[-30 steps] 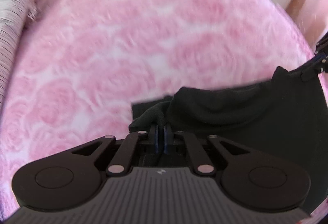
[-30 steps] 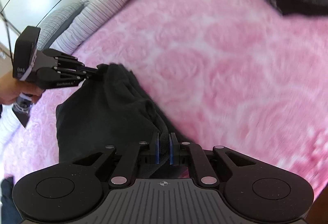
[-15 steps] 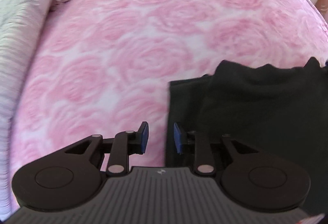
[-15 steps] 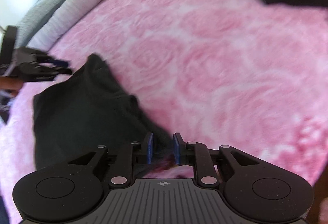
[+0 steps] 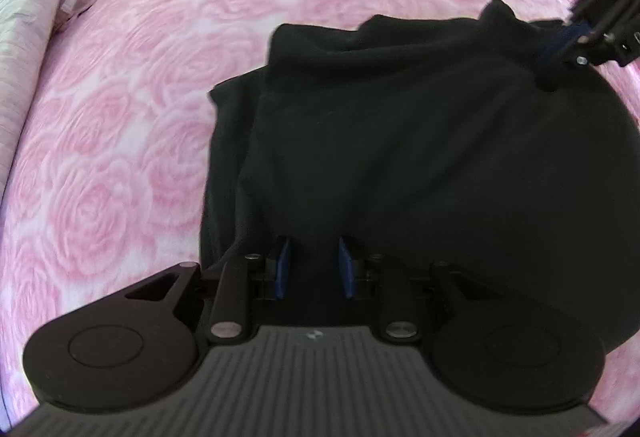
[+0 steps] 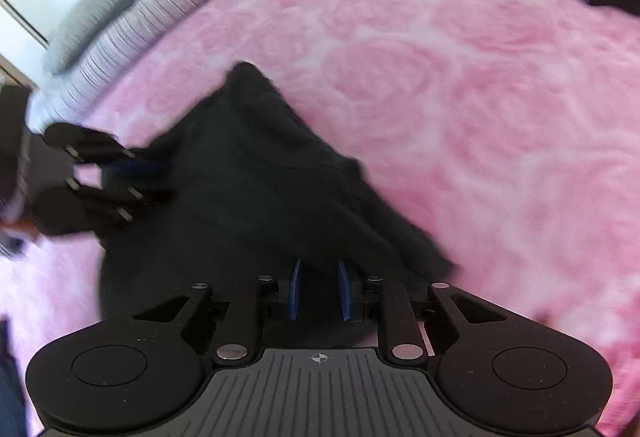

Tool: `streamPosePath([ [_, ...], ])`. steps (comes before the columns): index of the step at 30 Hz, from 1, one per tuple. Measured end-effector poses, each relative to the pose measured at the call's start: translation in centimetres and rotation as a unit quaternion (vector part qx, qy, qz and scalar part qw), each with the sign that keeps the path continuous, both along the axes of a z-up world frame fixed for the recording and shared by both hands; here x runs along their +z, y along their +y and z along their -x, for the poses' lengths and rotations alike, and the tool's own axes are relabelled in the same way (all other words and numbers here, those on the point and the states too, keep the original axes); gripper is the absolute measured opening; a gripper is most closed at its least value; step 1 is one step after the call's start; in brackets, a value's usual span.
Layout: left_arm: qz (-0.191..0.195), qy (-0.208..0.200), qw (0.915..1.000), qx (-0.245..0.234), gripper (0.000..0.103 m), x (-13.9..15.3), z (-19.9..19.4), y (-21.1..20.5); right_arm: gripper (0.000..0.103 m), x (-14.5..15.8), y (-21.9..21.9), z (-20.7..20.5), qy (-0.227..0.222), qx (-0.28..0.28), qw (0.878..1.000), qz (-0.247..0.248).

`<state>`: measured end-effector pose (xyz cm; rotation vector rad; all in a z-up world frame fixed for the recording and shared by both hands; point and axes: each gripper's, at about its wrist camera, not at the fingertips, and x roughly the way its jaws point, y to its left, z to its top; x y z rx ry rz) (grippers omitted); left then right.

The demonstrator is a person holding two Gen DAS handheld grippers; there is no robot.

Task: Fold clothes
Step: 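Lay the folded half down with both grippers and flatten it, then grasp the folded shirt's end with the left gripper while the right gripper grasps its other end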

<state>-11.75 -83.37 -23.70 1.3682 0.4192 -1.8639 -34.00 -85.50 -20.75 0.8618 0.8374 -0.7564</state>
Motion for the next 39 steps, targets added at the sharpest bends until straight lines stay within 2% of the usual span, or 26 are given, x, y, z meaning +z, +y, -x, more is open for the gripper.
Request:
streamPosePath([
  [3,0.018,-0.016,0.9996,0.014,0.023,1.7,-0.9,0.5,0.020,1.3,0.9,1.4,0.034,0.015,0.999,0.020],
  [5,0.022,-0.028,0.9992,0.021,0.023,2.4,-1.6,1.0,0.020,2.0,1.4,1.6,0.038,0.031,0.998,0.036],
  [7,0.005,-0.037,0.9990,0.024,0.023,1.9,-1.8,1.4,0.020,0.9,1.4,1.6,0.031,0.037,0.999,0.014],
  [9,-0.011,-0.059,0.9982,0.005,0.023,0.7,-1.7,2.1,0.020,-0.6,1.3,1.6,0.035,0.041,0.999,-0.010],
  [12,-0.012,-0.067,0.9977,-0.001,0.023,-0.1,-1.8,2.5,0.020,-0.7,1.1,1.4,0.047,0.034,0.998,-0.012],
  [15,0.004,-0.062,0.9980,0.009,0.023,1.0,-2.3,2.9,0.020,1.5,2.2,0.7,0.069,0.060,0.995,0.044],
  [17,0.032,-0.057,0.9978,0.010,0.023,2.3,-2.8,3.8,0.020,3.1,3.6,0.1,0.058,0.082,0.992,0.076],
  [20,0.057,-0.046,0.9972,0.013,0.023,3.4,-3.5,4.7,0.020,3.9,5.5,-1.9,0.044,0.121,0.987,0.099],
  [22,0.062,-0.053,0.9965,0.017,0.023,2.9,-3.9,4.8,0.020,3.3,6.7,-3.6,0.035,0.140,0.984,0.102],
  [24,0.055,-0.068,0.9959,0.024,0.023,1.3,-4.4,4.6,0.020,1.5,7.4,-4.9,0.034,0.145,0.985,0.082],
  [26,0.047,-0.078,0.9954,0.029,0.024,-0.1,-5.0,4.4,0.020,0.3,8.0,-5.7,0.047,0.149,0.984,0.080],
  [27,0.048,-0.074,0.9956,0.030,0.024,-0.3,-5.3,4.4,0.020,-0.2,8.3,-6.1,0.055,0.151,0.984,0.080],
  [29,0.052,-0.070,0.9957,0.031,0.025,-0.2,-5.7,4.5,0.020,0.9,8.0,-6.2,0.051,0.147,0.983,0.092],
  [31,0.071,-0.063,0.9950,0.032,0.024,1.3,-4.6,4.9,0.020,2.7,7.0,-6.0,0.045,0.133,0.982,0.124],
  [33,0.088,-0.038,0.9949,0.029,0.024,3.0,-3.7,4.9,0.020,3.8,5.4,-6.3,0.043,0.121,0.981,0.148],
  [36,0.100,-0.002,0.9948,0.018,0.024,4.2,-1.6,3.2,0.020,2.9,2.2,-7.7,0.053,0.113,0.981,0.152],
  [39,0.096,0.014,0.9953,-0.007,0.024,2.7,0.7,0.9,0.020,-0.1,-0.6,-8.6,0.068,0.121,0.980,0.142],
])
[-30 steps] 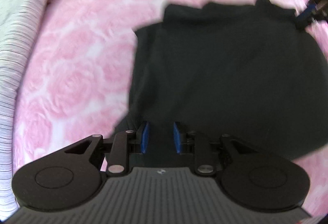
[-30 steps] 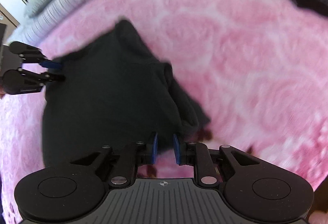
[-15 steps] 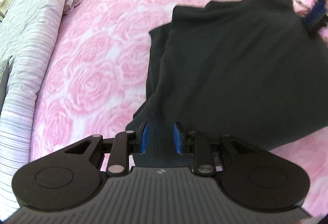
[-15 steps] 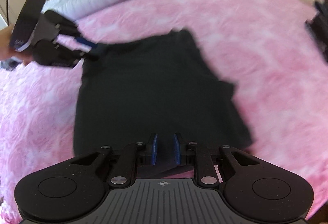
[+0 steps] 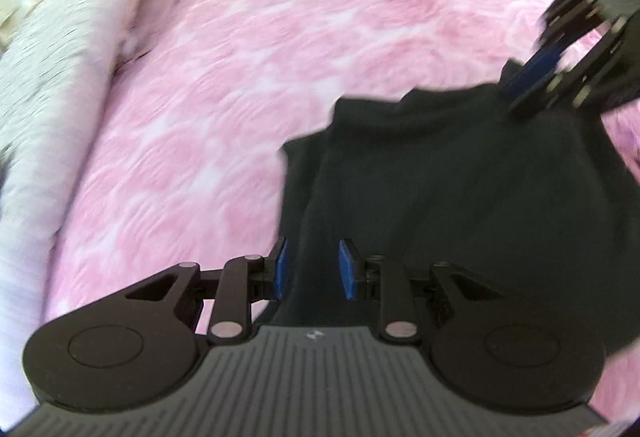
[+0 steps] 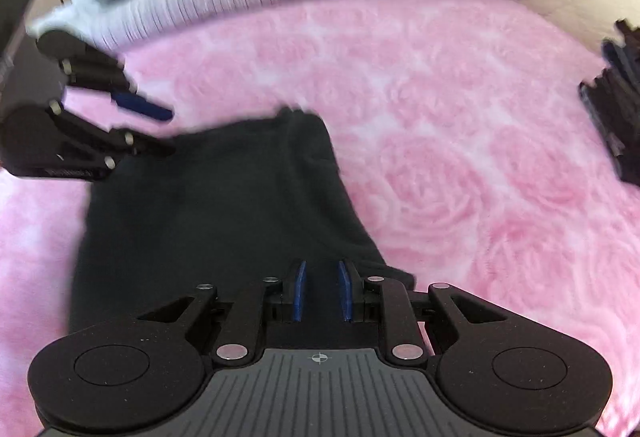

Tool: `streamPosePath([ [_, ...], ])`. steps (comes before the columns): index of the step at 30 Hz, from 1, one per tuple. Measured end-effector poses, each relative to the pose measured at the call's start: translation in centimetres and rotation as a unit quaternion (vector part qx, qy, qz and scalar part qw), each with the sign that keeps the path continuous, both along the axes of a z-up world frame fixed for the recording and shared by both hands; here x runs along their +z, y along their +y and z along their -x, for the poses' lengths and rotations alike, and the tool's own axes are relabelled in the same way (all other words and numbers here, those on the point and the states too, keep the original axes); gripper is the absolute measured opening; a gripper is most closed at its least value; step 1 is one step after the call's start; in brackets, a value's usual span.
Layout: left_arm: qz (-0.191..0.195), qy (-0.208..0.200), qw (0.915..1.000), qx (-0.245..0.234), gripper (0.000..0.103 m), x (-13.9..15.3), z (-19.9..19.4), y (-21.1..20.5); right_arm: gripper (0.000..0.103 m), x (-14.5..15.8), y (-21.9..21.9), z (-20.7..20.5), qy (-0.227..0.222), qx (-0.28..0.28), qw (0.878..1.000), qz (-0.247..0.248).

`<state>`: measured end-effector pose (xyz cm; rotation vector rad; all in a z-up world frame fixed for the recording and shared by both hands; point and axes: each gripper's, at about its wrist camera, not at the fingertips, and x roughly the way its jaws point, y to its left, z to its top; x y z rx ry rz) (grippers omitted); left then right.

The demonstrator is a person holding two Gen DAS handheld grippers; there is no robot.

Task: Fold clothes
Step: 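Grasp the folded shirt's end with the left gripper while the right gripper grasps its other end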

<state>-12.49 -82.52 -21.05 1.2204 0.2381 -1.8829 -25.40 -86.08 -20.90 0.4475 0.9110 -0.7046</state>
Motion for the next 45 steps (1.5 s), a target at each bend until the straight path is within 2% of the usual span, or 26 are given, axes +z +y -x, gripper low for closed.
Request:
streamPosePath([
  [2,-0.013,-0.004,0.9998,-0.013,0.023,-1.6,1.4,-1.6,0.020,-1.7,-1.5,0.4,-0.002,0.008,1.000,0.000],
  [4,-0.013,-0.002,0.9996,-0.027,0.022,-2.1,2.4,-3.0,0.020,-1.1,-2.5,0.9,-0.014,0.005,1.000,-0.013],
  [7,0.003,0.019,0.9983,-0.055,0.022,-1.0,3.6,-3.6,0.020,1.3,-2.4,3.1,-0.032,-0.014,0.999,0.007],
  [8,-0.003,0.020,0.9981,-0.058,0.022,-1.2,4.1,-4.2,0.020,1.3,-2.2,3.6,-0.031,-0.016,0.999,-0.002],
  [12,-0.031,-0.014,0.9986,-0.040,0.024,-3.7,4.6,-7.3,0.020,0.1,-1.0,5.8,-0.033,-0.013,0.999,-0.035],
  [14,-0.034,-0.014,0.9986,-0.038,0.030,-4.1,4.5,-7.9,0.020,0.2,-0.5,6.8,-0.026,-0.017,0.999,-0.038],
  [17,-0.035,-0.019,0.9984,-0.041,0.031,-4.0,4.3,-8.1,0.020,0.1,-0.1,8.6,-0.026,-0.045,0.996,-0.071],
  [22,-0.031,-0.051,0.9978,-0.030,0.028,-2.8,3.1,-7.1,0.020,1.3,1.6,9.2,-0.013,-0.051,0.997,-0.063],
  [27,-0.021,-0.043,0.9985,-0.028,0.027,-0.5,1.7,-3.8,0.020,3.4,3.6,8.4,-0.043,-0.038,0.998,-0.026],
  [30,-0.034,-0.041,0.9980,-0.035,0.027,-0.7,1.8,-1.6,0.020,3.2,4.0,7.3,-0.031,-0.013,0.999,-0.002],
  [31,-0.040,-0.044,0.9976,-0.037,0.027,-1.1,1.9,-1.1,0.020,3.1,3.7,7.5,-0.026,-0.025,0.999,0.010],
  [33,-0.058,-0.053,0.9961,-0.039,0.027,-2.4,2.2,-0.3,0.020,2.8,2.3,8.4,-0.032,-0.066,0.997,-0.004],
  [34,-0.063,-0.057,0.9957,-0.039,0.025,-2.9,2.3,0.1,0.020,2.2,1.5,8.9,-0.023,-0.083,0.996,-0.016],
  [36,-0.059,-0.059,0.9959,-0.035,0.025,-3.4,2.4,0.5,0.020,1.6,0.7,9.6,0.006,-0.094,0.996,-0.001],
  [39,-0.048,-0.052,0.9971,-0.026,0.025,-2.6,2.4,0.7,0.020,3.1,1.0,10.2,-0.014,-0.069,0.997,0.024],
  [41,-0.040,-0.044,0.9978,-0.028,0.025,-1.9,2.5,1.0,0.020,3.6,2.3,9.6,-0.029,-0.031,0.999,0.025],
  [43,-0.047,-0.043,0.9972,-0.038,0.025,-1.8,2.8,1.5,0.020,3.2,3.4,8.8,-0.032,0.006,0.999,0.018],
  [45,-0.056,-0.057,0.9955,-0.050,0.025,-2.6,3.0,1.9,0.020,1.3,3.3,8.4,-0.011,0.012,1.000,0.001],
])
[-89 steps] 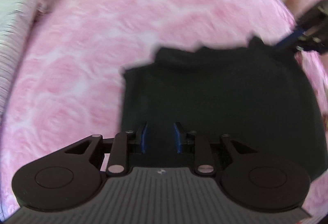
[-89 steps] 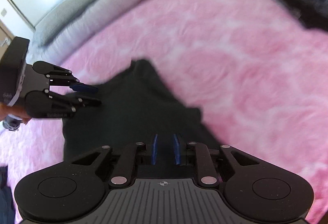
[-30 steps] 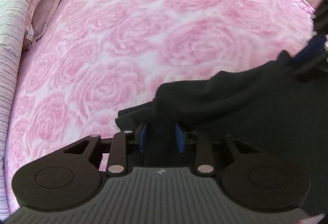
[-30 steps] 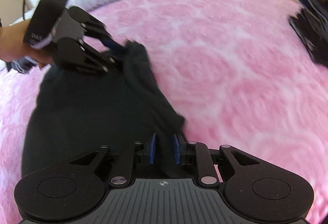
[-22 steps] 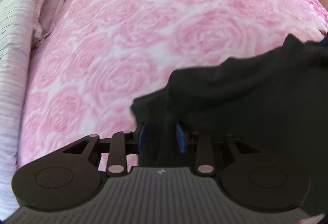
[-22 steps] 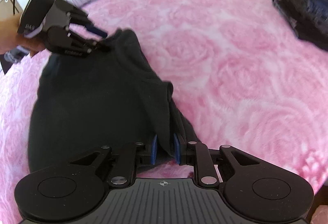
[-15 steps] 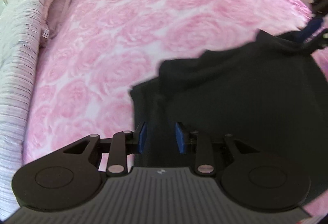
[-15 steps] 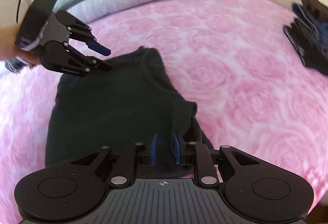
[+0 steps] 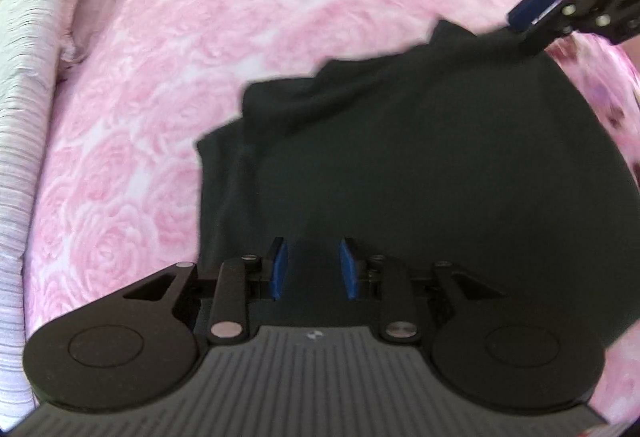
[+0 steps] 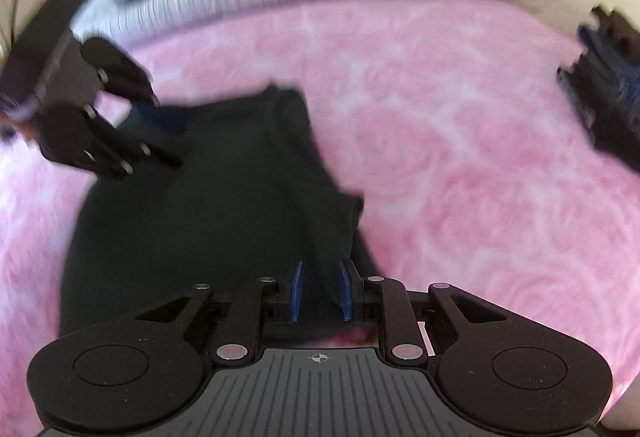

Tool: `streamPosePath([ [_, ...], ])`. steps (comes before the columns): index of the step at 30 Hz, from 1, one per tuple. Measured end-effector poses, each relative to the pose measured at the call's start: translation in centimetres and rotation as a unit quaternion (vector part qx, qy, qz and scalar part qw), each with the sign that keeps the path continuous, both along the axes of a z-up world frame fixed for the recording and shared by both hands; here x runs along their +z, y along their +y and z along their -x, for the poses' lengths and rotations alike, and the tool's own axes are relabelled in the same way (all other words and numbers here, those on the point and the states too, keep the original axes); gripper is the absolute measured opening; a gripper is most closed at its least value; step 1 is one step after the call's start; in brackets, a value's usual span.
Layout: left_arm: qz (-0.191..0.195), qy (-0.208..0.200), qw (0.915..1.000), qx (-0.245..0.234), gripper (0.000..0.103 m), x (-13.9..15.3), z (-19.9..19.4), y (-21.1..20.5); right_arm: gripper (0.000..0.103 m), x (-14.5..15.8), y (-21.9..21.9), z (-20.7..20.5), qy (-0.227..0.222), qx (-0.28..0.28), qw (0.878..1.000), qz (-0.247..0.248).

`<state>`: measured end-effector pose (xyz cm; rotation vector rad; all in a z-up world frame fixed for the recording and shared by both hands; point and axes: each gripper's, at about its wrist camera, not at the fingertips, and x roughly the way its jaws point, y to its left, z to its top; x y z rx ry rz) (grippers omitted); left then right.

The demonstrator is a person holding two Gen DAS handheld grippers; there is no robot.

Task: Fold clothes
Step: 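Grasp the folded shirt's end with the left gripper while the right gripper grasps its other end, then lift the folded dark shirt with both grippers and carry it toward the clothes stack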

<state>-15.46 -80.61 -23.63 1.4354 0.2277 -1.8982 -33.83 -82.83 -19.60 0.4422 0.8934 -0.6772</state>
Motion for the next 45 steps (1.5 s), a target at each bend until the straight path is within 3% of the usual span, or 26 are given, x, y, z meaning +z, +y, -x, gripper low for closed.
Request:
streamPosePath([
  [1,-0.004,-0.008,0.9999,-0.005,0.025,-0.5,0.1,0.2,0.020,-1.2,-0.7,0.4,0.010,-0.024,1.000,-0.015],
  [4,-0.007,-0.007,0.9999,0.004,0.026,-0.8,-0.3,-0.1,0.020,-1.9,-2.7,2.3,-0.031,-0.067,0.995,-0.062],
  [10,0.005,-0.029,0.9995,0.012,0.026,0.3,-1.2,0.1,0.021,2.0,-1.3,3.0,0.007,-0.118,0.993,0.008],
  [11,0.008,-0.032,0.9994,0.011,0.026,0.6,-1.5,0.4,0.024,2.6,-0.9,2.8,0.011,-0.113,0.993,0.015],
  [12,0.011,-0.036,0.9993,0.007,0.026,1.0,-1.8,0.8,0.043,3.1,-0.3,2.6,0.016,-0.103,0.994,0.025],
  [13,0.015,-0.041,0.9991,0.003,0.026,1.3,-2.1,1.2,0.070,3.5,0.5,2.3,0.022,-0.093,0.995,0.035],
  [14,0.018,-0.045,0.9988,-0.002,0.026,1.7,-2.4,1.6,0.077,3.9,1.4,2.1,0.026,-0.087,0.995,0.043],
  [18,0.037,-0.063,0.9970,-0.026,0.026,2.5,-4.3,4.0,0.079,3.8,4.3,0.6,0.035,-0.076,0.996,0.016],
  [24,0.080,-0.097,0.9875,-0.095,0.035,1.8,-7.2,8.4,0.079,4.3,11.4,-4.8,0.037,0.007,0.998,0.053],
  [26,0.097,-0.112,0.9809,-0.127,0.039,0.9,-7.7,10.0,0.079,3.6,14.0,-7.0,0.046,0.037,0.996,0.067],
  [28,0.121,-0.127,0.9690,-0.174,0.049,-0.1,-8.0,11.7,0.079,2.6,16.5,-9.3,0.056,0.067,0.992,0.086],
  [32,0.160,-0.153,0.9431,-0.248,0.056,-2.9,-8.0,13.4,0.079,-1.0,20.1,-13.7,0.124,0.119,0.975,0.144],
  [34,0.180,-0.163,0.9306,-0.274,0.058,-4.3,-7.9,13.7,0.079,-3.0,21.4,-15.6,0.163,0.134,0.962,0.173],
  [37,0.221,-0.175,0.9116,-0.299,0.058,-6.1,-7.2,13.3,0.079,-5.8,22.5,-17.1,0.217,0.141,0.931,0.259],
  [40,0.256,-0.187,0.8933,-0.319,0.061,-7.6,-6.1,12.4,0.079,-8.4,22.1,-17.6,0.261,0.146,0.907,0.298],
  [43,0.278,-0.192,0.8841,-0.323,0.062,-8.4,-6.0,11.2,0.078,-9.8,21.8,-17.1,0.280,0.155,0.888,0.330],
  [45,0.280,-0.194,0.8861,-0.315,0.058,-8.4,-6.3,10.8,0.078,-9.7,21.2,-16.1,0.286,0.140,0.887,0.335],
])
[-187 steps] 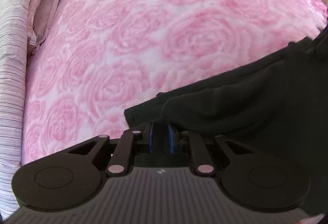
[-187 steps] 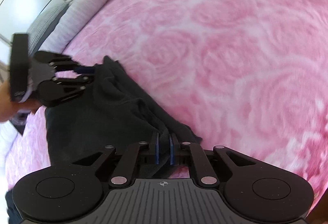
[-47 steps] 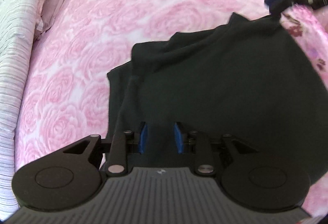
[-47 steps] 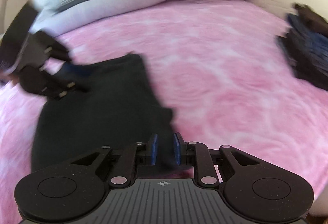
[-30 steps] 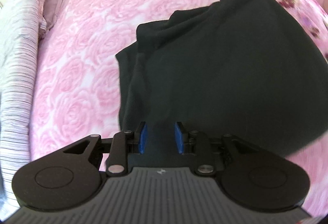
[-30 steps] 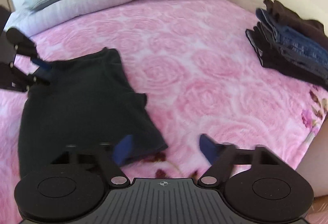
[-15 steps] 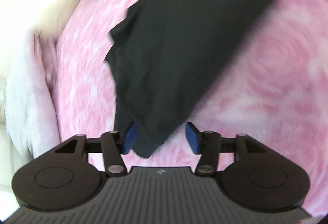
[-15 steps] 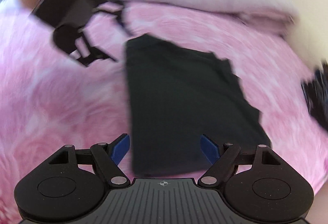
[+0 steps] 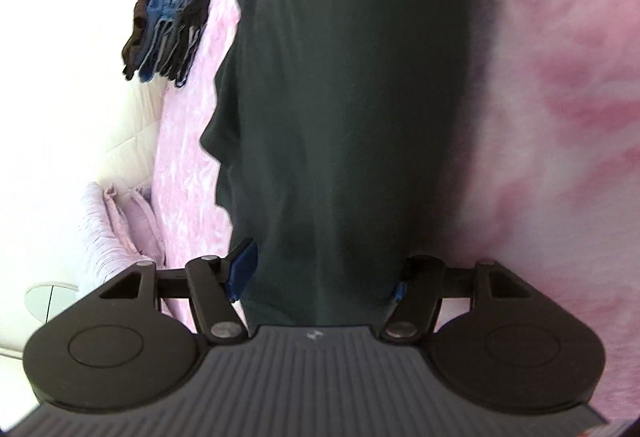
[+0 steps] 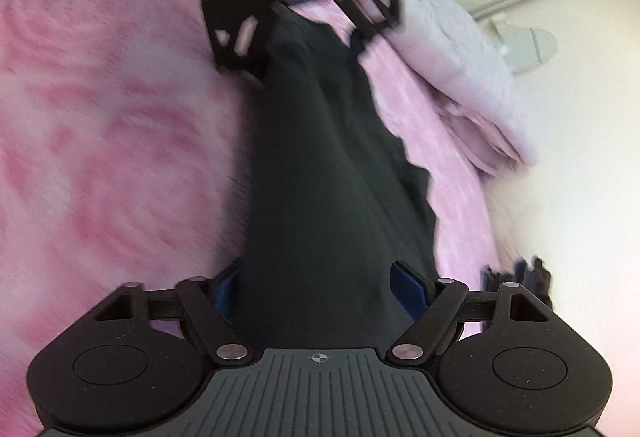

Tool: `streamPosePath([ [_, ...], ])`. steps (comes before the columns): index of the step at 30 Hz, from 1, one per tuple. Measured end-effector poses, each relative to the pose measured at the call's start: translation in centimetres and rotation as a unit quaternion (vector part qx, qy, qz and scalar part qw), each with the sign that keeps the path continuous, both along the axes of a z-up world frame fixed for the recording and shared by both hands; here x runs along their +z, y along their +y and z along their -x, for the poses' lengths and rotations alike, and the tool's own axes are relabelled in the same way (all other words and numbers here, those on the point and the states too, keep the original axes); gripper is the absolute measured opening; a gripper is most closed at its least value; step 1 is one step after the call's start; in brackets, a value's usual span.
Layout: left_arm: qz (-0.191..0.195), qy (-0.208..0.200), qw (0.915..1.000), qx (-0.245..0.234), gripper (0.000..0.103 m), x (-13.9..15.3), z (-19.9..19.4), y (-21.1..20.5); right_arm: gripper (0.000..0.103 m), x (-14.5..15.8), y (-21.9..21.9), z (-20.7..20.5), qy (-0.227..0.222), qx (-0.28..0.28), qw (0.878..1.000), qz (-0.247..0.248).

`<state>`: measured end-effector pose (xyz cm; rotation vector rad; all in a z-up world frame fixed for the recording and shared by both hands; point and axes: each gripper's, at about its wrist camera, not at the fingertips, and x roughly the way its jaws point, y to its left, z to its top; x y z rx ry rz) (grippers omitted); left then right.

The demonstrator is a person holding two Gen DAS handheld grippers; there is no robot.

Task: Fold clothes
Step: 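Lift the folded dark shirt with both grippers and carry it toward the clothes stack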

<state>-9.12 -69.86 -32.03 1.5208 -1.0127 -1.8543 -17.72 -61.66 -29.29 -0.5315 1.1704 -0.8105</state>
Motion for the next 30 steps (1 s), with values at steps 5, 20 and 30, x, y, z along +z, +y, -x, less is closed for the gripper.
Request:
streamPosePath([
  [5,-0.015,-0.007,0.9998,0.015,0.019,-0.3,-0.2,-0.4,0.066,0.1,-0.4,1.4,-0.001,0.011,1.000,-0.007],
  [20,-0.127,0.010,0.9909,0.045,0.011,12.4,1.7,0.5,0.026,13.4,-4.5,6.5,-0.051,0.055,0.985,-0.156],
  [30,-0.160,0.033,0.9839,0.073,0.011,23.1,3.6,3.2,0.024,25.6,-4.6,9.4,-0.069,0.055,0.965,-0.247],
])
